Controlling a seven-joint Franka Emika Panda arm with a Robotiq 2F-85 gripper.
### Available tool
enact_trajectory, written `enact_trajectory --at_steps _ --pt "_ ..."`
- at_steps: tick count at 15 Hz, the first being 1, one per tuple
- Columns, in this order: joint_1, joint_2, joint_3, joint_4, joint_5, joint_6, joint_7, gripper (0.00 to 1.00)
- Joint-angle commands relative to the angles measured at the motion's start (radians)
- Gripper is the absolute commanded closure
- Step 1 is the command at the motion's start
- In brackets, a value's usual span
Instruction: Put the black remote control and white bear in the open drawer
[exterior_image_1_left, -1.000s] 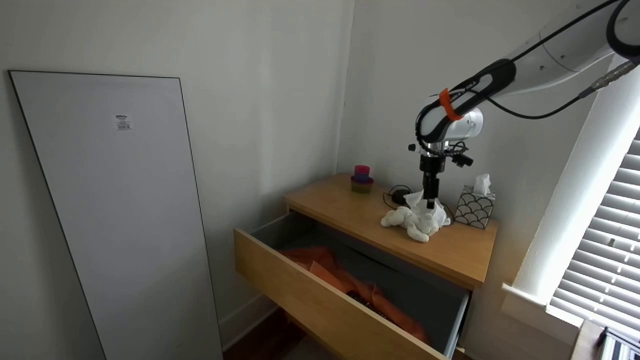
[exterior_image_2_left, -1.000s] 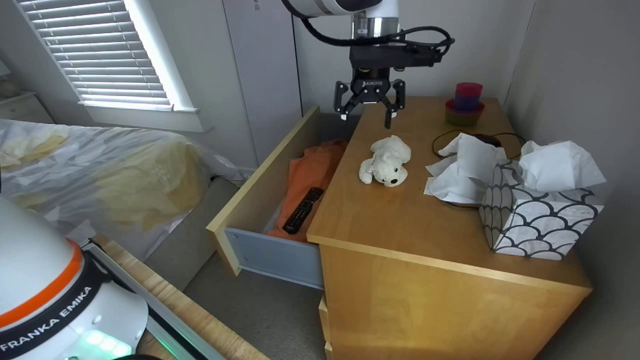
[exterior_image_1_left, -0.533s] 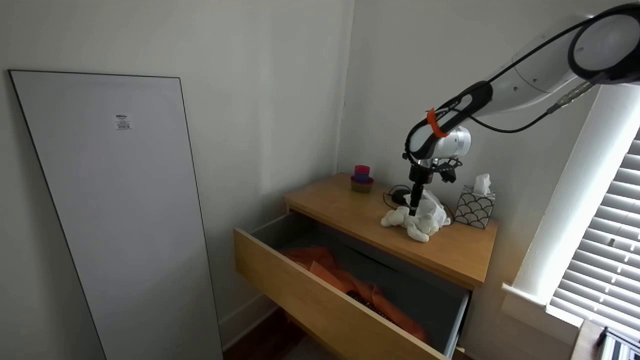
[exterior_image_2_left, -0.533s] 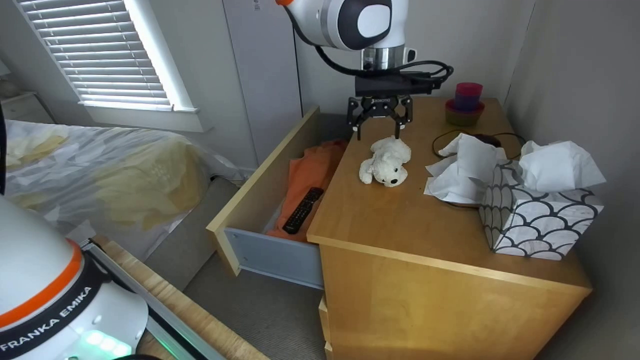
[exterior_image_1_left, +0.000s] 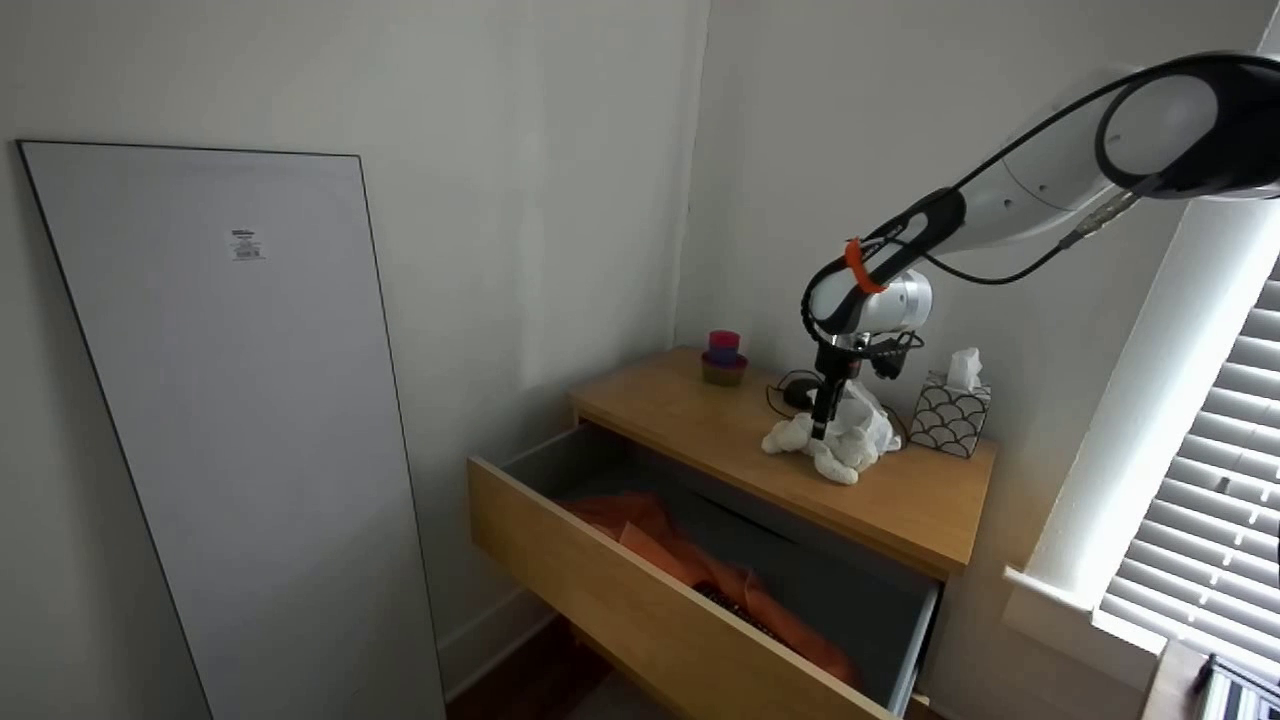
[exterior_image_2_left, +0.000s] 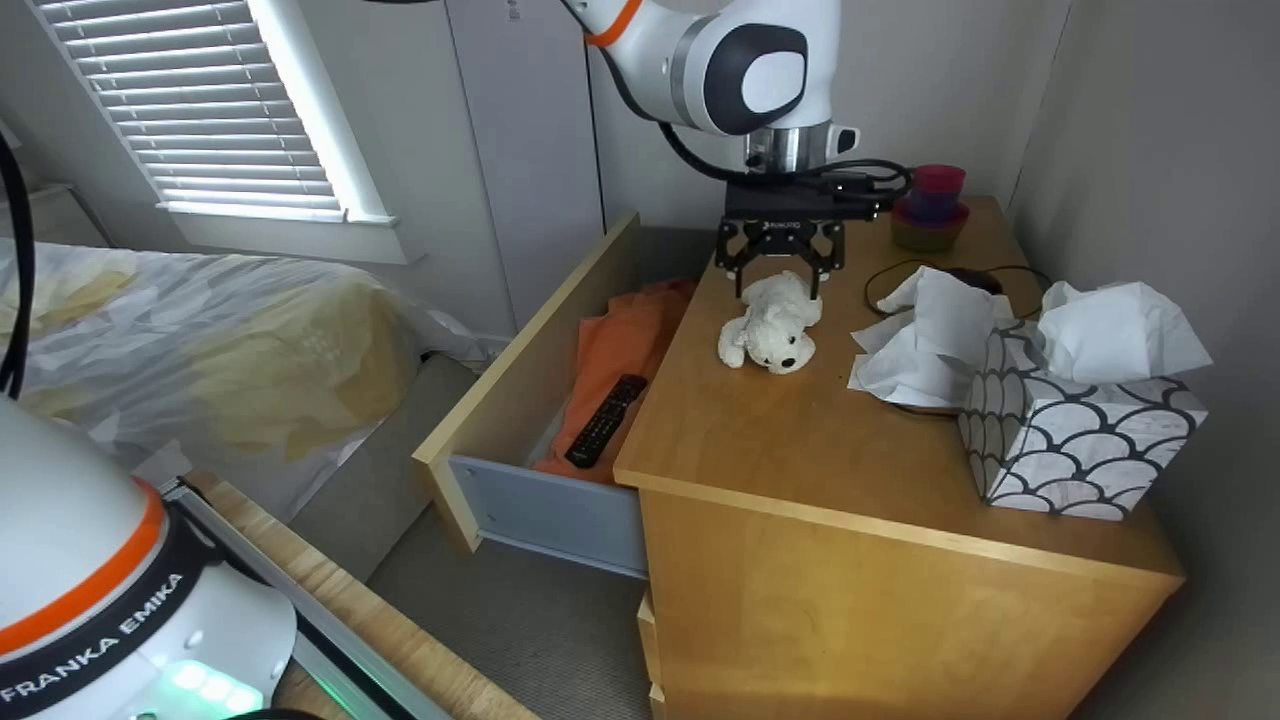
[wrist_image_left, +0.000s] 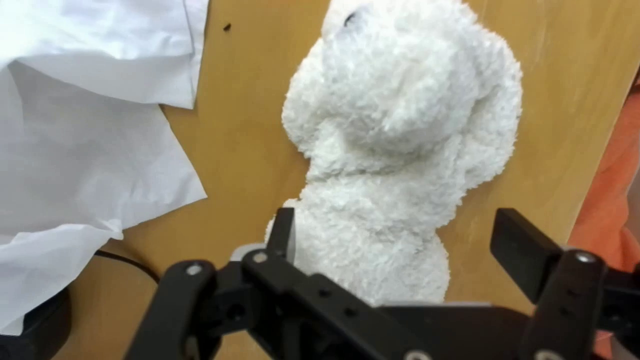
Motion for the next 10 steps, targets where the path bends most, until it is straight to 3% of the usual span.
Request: enact_trajectory --at_steps 1,3,5,6,10 --pt "-0.036 0.056 0.032 0.054 0.016 0.003 0.032 0.00" --pt "-0.042 0.078 0.039 0.072 0.020 0.002 0.051 0.10" --pt "-0.042 0.098 0.044 0.085 0.016 0.008 0.074 0.34" --pt "-0.042 0.106 0.048 0.089 0.014 0.010 0.082 0.37" --pt "-0.042 0.102 0.063 0.081 0.008 0.002 0.093 0.70"
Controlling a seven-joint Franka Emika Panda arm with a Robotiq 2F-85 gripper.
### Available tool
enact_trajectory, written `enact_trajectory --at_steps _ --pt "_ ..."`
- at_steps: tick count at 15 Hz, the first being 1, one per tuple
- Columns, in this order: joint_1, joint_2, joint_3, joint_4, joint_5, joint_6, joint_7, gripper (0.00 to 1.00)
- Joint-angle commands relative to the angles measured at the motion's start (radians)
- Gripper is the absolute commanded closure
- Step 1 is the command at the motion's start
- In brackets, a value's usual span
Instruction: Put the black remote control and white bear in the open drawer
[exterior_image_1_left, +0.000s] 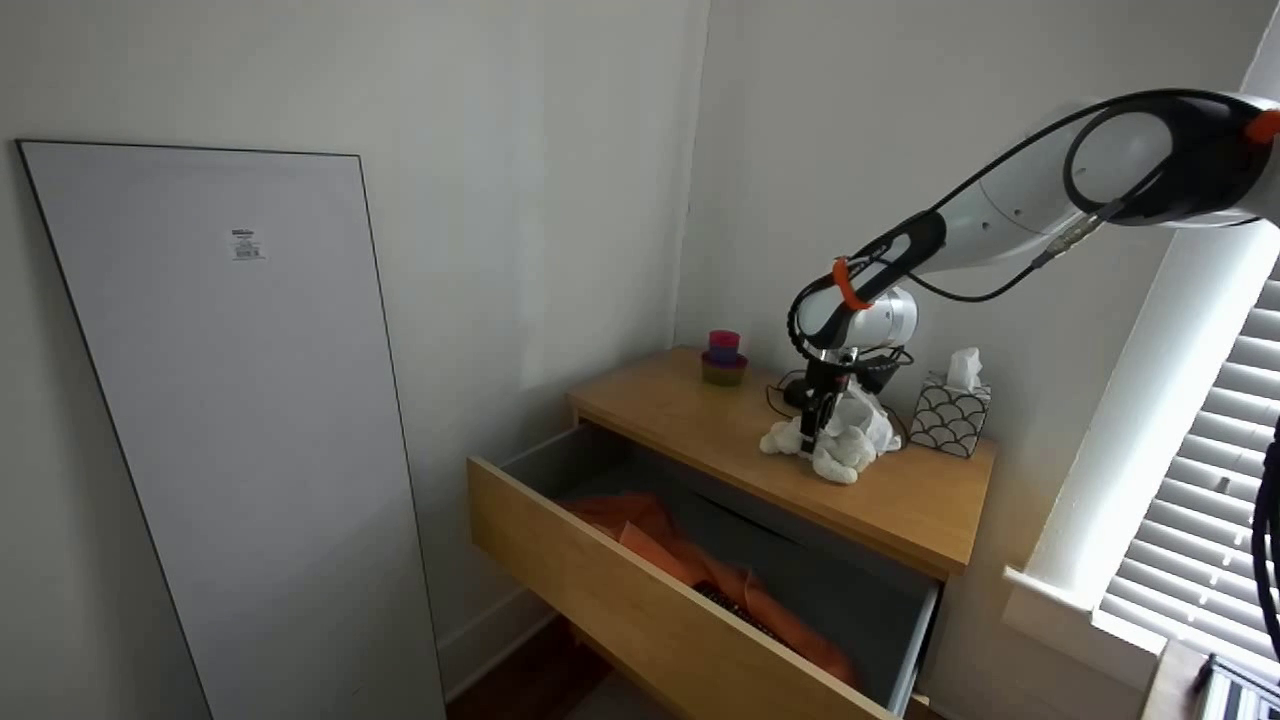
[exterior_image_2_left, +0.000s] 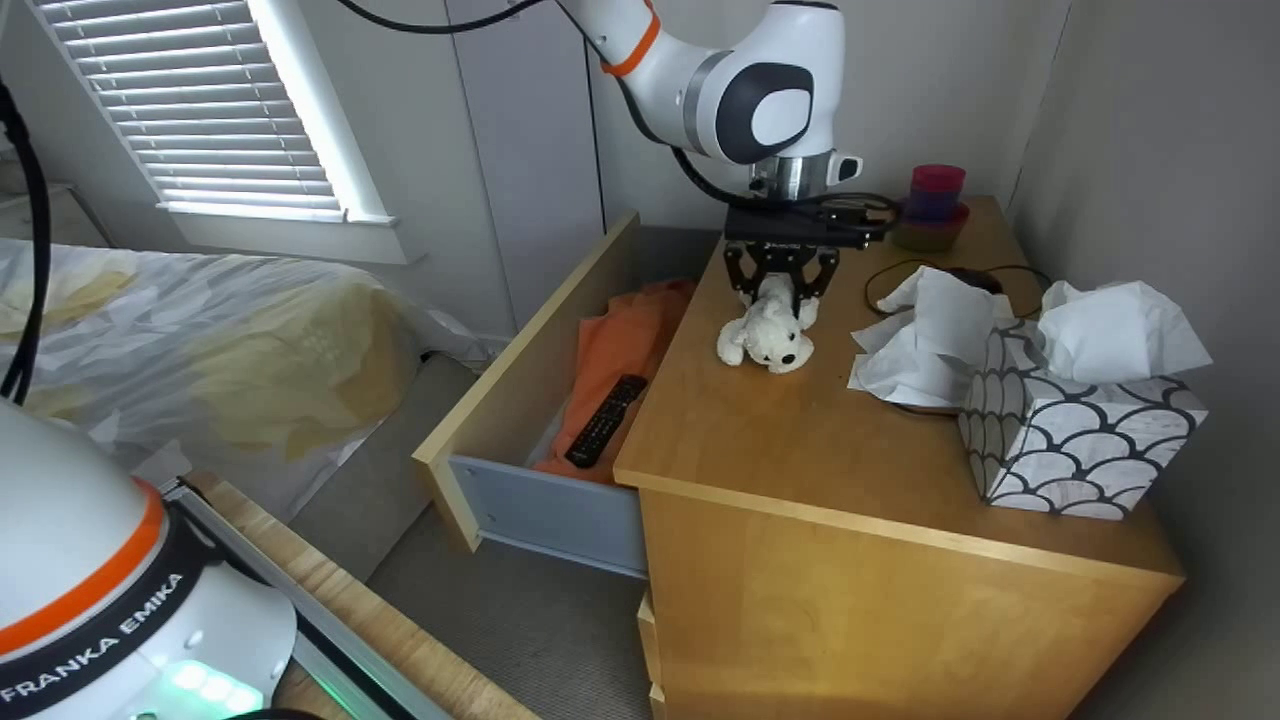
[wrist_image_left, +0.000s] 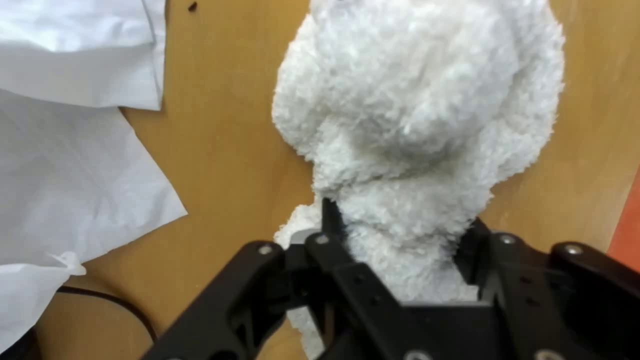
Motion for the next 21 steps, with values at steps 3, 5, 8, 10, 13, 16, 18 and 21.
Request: enact_trajectory --at_steps 3,5,8,10,13,16,18,21 --pt "-0.014 -0.049 0.049 -0.049 0.011 0.006 0.001 0.91" --pt "-0.004 -0.103 0.069 -0.100 0.010 0.017 -0.011 0.99" --pt "0.011 -0.183 0.116 -0.161 0.021 0.007 -0.036 0.99" --pt "0.033 -0.220 0.144 -0.181 0.028 -0.002 -0.035 0.97" --pt "0.074 -0.240 0.179 -0.182 0.045 -0.004 -0.026 0.97" --pt "0.129 -0.202 0.195 -0.151 0.048 -0.002 0.007 0.97" --pt "0.168 -0.168 0.192 -0.134 0.033 0.013 0.045 0.97" --pt "0.214 -0.089 0.186 -0.089 0.024 0.041 0.119 0.97"
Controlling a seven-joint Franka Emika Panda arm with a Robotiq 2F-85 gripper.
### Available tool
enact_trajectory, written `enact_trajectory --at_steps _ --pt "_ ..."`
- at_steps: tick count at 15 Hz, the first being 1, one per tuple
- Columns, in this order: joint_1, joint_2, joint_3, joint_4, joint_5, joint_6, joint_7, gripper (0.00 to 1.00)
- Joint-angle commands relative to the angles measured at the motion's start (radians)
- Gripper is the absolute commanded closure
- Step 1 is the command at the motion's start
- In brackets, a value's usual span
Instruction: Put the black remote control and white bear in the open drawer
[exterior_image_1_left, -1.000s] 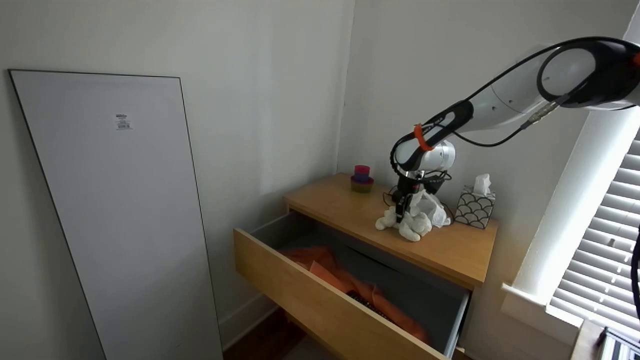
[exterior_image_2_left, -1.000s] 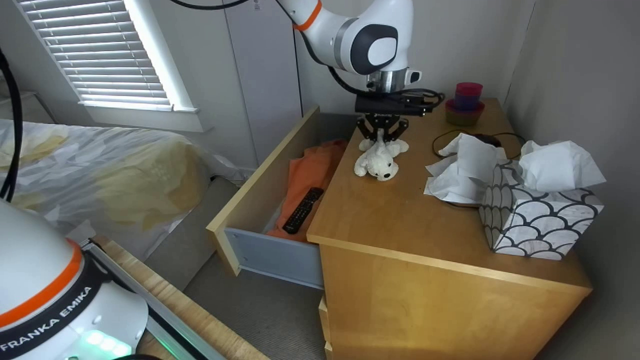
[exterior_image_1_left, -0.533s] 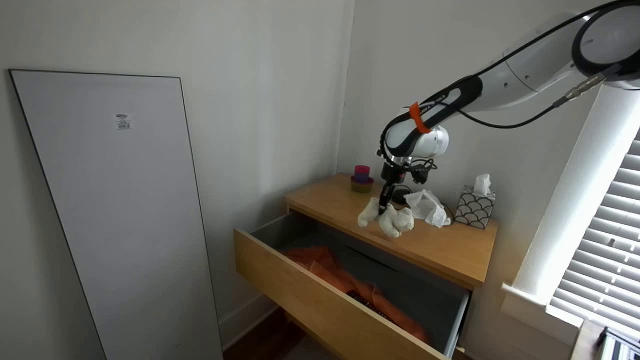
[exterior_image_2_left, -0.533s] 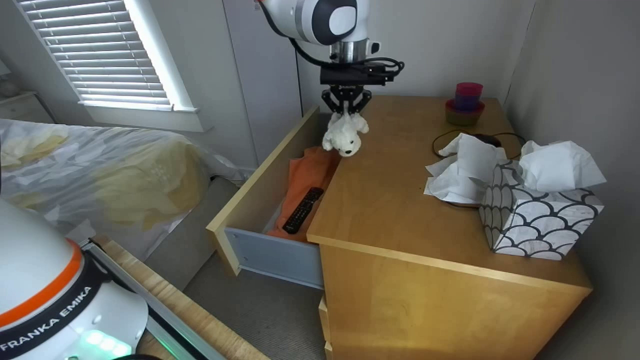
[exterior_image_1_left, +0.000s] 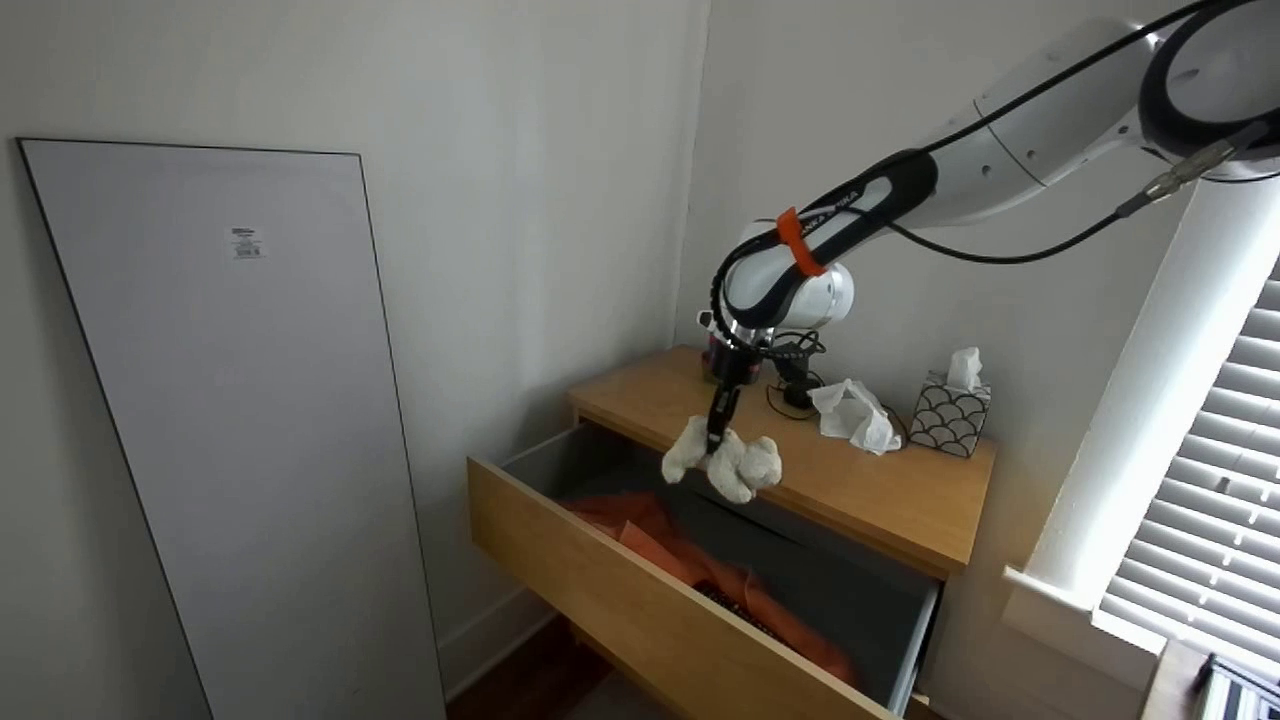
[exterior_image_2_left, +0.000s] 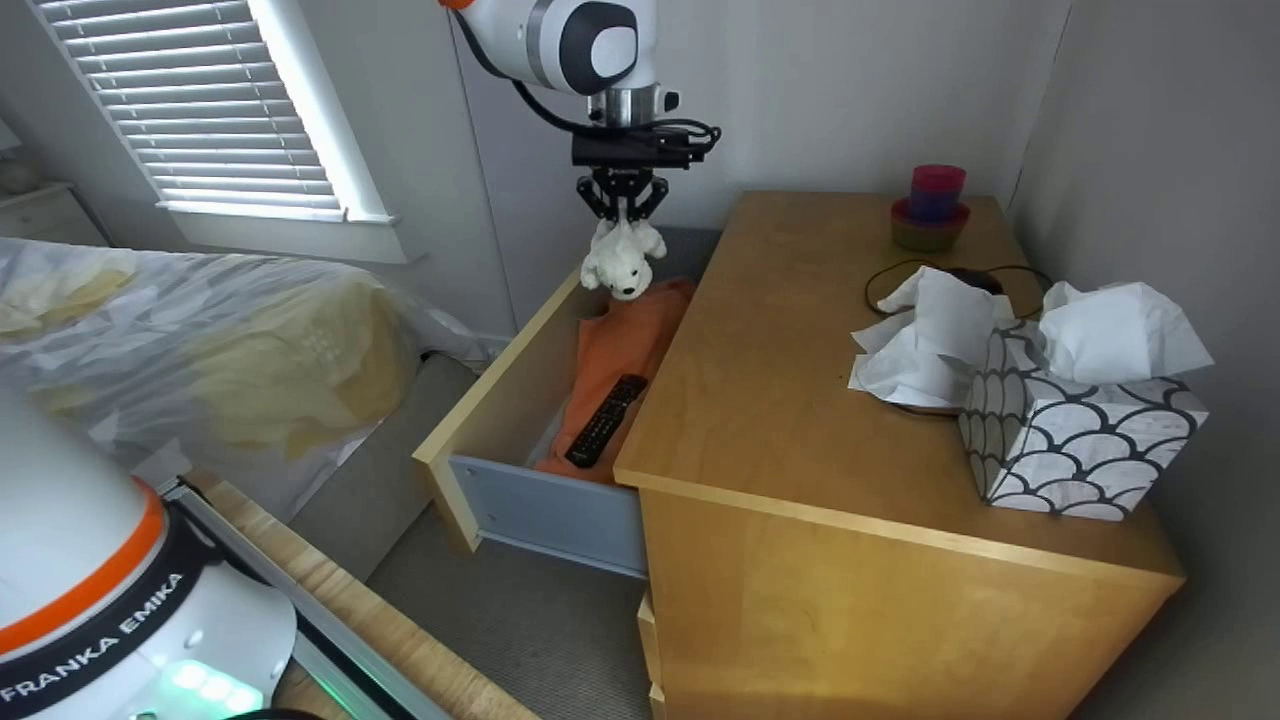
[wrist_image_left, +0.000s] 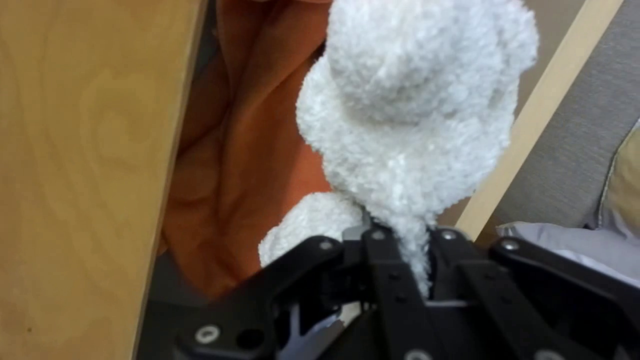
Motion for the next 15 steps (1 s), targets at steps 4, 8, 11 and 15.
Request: enact_trajectory --at_steps 4,8,11,15 --pt "0.058 0.188 -0.009 0.124 -0.012 0.083 0.151 0.97" --pt "0.070 0.288 -0.007 0.203 -0.022 0.101 0.212 0.97" --pt "0.082 0.334 -0.010 0.244 -0.031 0.104 0.250 0.62" --pt "0.083 0.322 0.004 0.221 -0.033 0.116 0.248 0.40"
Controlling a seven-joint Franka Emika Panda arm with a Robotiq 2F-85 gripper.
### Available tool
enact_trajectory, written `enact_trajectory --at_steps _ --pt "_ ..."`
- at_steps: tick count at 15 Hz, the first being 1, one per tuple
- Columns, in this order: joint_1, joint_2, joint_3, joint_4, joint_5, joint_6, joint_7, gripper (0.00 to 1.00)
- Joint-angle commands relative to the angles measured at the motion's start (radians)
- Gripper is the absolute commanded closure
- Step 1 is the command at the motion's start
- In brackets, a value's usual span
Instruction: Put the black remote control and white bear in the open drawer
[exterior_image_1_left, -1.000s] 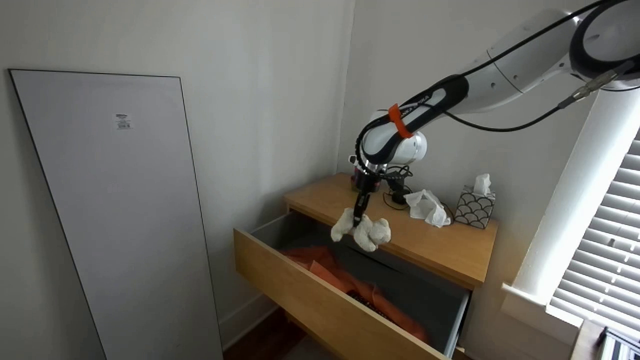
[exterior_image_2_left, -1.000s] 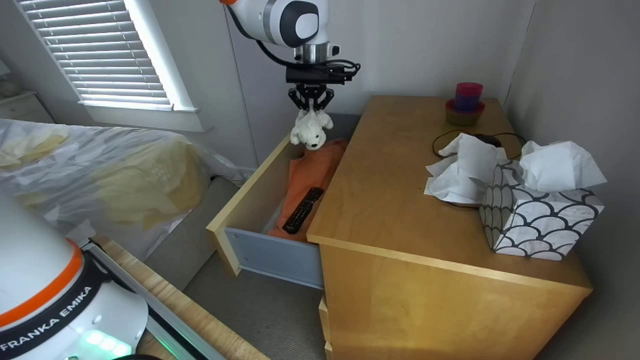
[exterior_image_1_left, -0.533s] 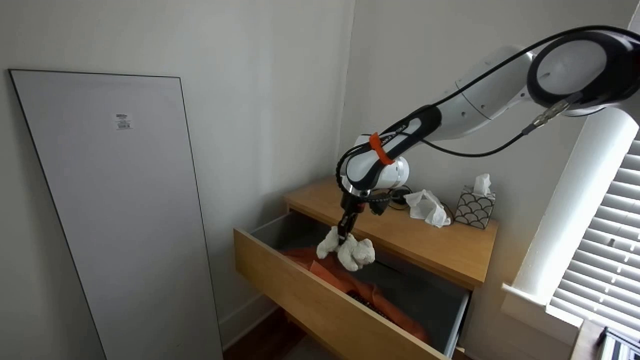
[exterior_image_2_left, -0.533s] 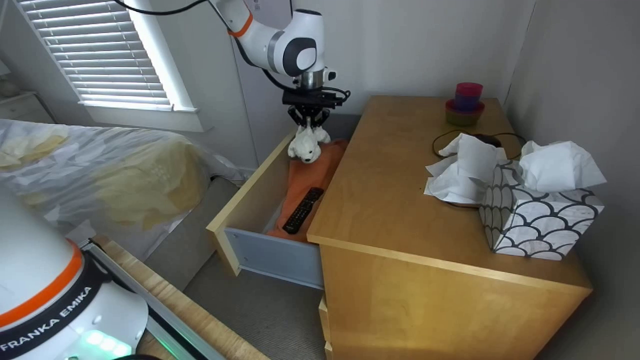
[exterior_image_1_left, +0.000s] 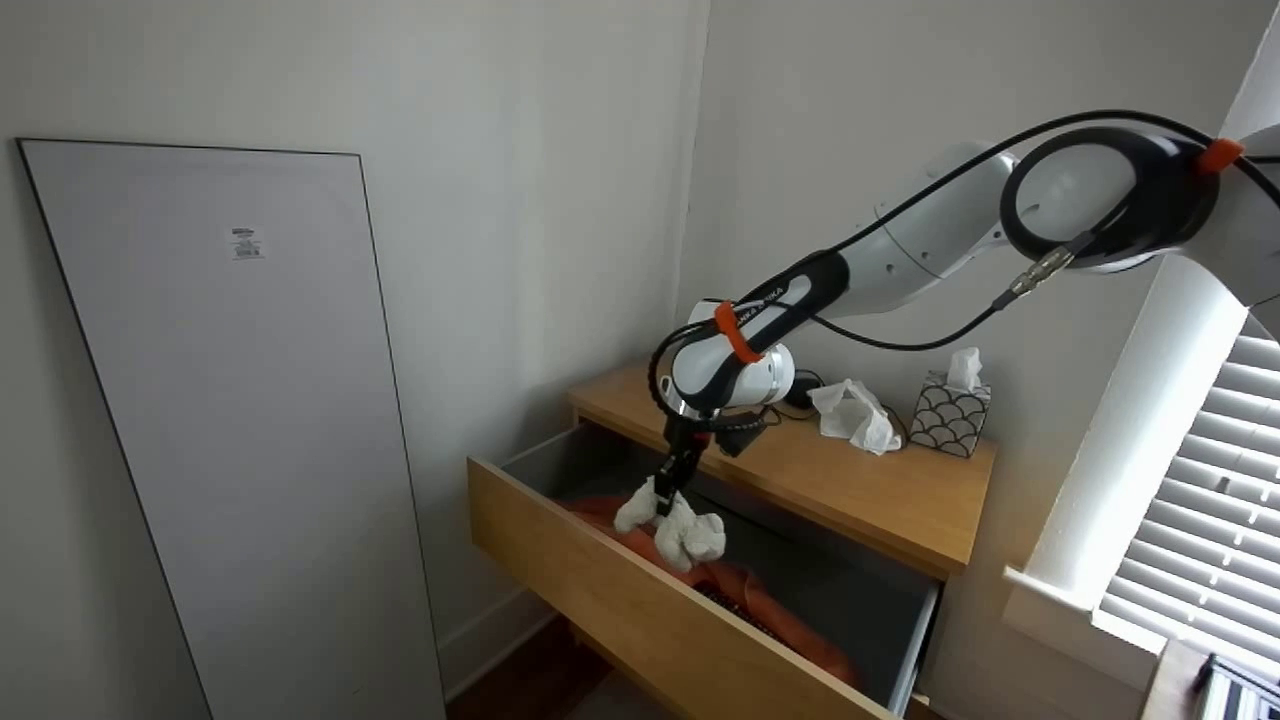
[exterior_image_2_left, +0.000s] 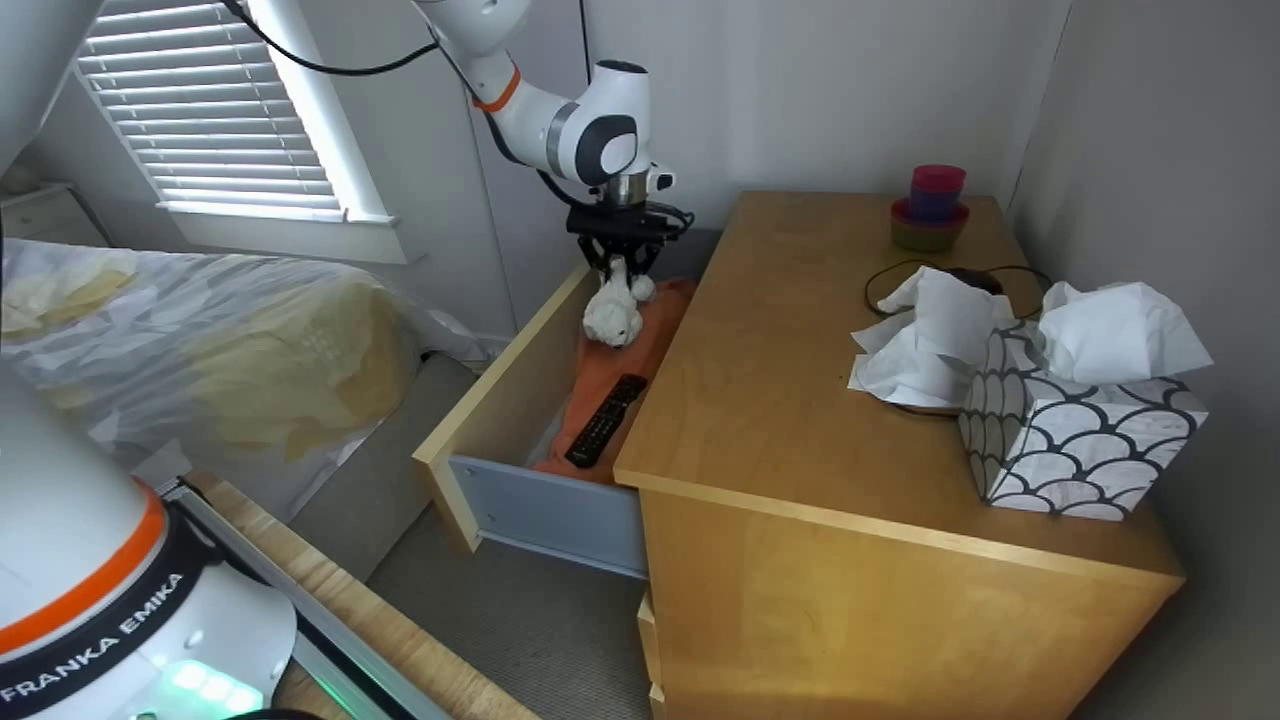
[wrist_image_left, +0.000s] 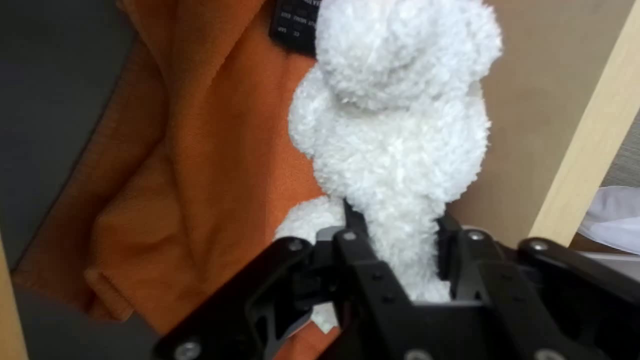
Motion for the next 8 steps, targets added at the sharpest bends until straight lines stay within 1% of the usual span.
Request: enact_trajectory --at_steps 1,2,4,5,6,8 --pt "0.012 -0.025 0.004 -0.031 -0.030 0.015 0.030 0.33" --pt "0.020 -0.043 -0.005 -0.047 -0.040 0.010 0.040 0.24" --pt "0.027 -0.089 -0.014 -0.097 -0.058 0.015 0.049 0.11" --pt "0.025 -0.131 -0.021 -0.142 -0.070 0.009 0.054 0.02" --pt "0.022 -0.161 -0.024 -0.174 -0.077 -0.001 0.057 0.00" --pt "0.017 -0.241 -0.041 -0.261 -0.099 -0.005 0.068 0.00"
